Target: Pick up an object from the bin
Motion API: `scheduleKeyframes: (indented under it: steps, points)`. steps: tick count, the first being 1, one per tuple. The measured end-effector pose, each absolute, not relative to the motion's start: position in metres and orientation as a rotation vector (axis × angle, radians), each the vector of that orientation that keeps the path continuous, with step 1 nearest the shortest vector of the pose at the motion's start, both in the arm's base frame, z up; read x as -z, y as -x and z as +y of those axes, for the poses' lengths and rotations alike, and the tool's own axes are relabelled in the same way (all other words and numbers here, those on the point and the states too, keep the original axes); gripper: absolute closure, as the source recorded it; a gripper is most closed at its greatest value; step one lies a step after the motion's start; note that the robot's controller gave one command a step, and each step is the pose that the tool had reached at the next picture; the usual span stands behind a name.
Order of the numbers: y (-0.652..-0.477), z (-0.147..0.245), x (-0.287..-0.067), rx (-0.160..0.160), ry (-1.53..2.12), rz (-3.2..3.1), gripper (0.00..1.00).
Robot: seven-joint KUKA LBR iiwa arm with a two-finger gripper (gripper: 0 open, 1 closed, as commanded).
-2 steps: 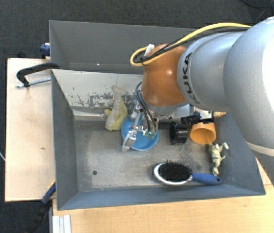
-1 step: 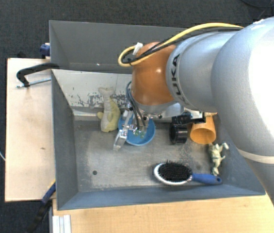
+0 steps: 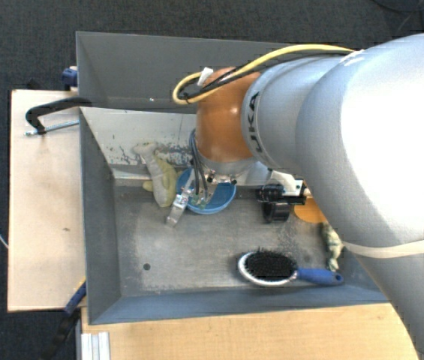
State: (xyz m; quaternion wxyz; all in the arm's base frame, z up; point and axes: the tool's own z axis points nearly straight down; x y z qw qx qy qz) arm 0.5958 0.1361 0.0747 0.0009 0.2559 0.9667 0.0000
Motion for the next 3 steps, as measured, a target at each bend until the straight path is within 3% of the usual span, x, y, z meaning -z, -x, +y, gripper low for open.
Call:
scheduleKeyframes:
  steps: [1,2,3]
  points:
    - [-0.597,0.136,-0.077,-0.001,-0.801,3.037,0.0]
    - [-0.597,0.137,-0.079,-0.001,-0.802,3.041,1.0]
    - [-0.598,0.137,-0.096,-0.001,-0.799,3.037,1.0]
